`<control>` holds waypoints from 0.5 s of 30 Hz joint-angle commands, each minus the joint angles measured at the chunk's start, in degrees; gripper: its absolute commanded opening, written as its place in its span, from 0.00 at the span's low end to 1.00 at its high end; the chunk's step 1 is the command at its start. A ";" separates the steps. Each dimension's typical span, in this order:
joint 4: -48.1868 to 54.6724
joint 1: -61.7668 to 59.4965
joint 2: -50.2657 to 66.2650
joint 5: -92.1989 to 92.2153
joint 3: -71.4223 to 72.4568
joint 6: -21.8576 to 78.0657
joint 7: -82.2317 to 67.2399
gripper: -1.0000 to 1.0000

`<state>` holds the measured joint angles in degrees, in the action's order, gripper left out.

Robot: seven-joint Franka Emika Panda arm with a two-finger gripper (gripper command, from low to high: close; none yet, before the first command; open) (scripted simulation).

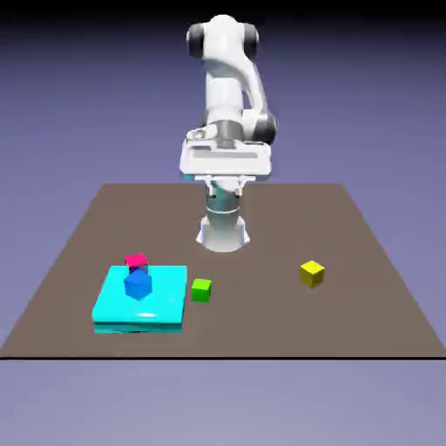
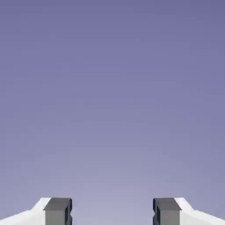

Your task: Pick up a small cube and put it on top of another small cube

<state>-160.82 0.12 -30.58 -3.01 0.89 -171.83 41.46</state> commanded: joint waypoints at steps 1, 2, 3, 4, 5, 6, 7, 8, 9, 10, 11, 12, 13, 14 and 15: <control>0.15 -0.48 1.73 -2.50 0.74 1.81 -0.83 0.50; 0.31 -0.95 3.45 -4.99 1.47 3.61 -1.65 0.50; 0.46 -1.42 5.18 -7.48 2.21 5.41 -2.47 0.50; 0.61 -1.90 6.90 -9.97 2.94 7.22 -3.30 0.50; 0.77 -2.37 8.63 -12.46 3.68 9.02 -4.12 0.50; 0.92 -2.85 10.35 -14.95 4.41 10.82 -4.94 0.50; 1.07 -3.32 12.08 -17.45 5.15 12.63 -5.77 0.50; 1.23 -3.80 13.80 -19.94 5.88 14.43 -6.59 0.50; 1.38 -4.27 15.53 -22.43 6.62 16.23 -7.42 0.50; 1.53 -4.75 17.25 -24.92 7.36 18.03 -8.24 0.50; 1.68 -5.22 18.98 -27.41 8.09 19.84 -9.06 0.50; 1.84 -5.70 20.70 -29.90 8.83 21.64 -9.89 0.50; 1.99 -6.17 22.43 -32.40 9.56 23.44 -10.71 0.50; 2.14 -6.65 24.15 -34.89 10.30 25.25 -11.54 0.50; 2.30 -7.12 25.88 -37.38 11.03 27.05 -12.36 0.50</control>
<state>-158.52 -7.00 -4.70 -40.38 11.92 -144.78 29.10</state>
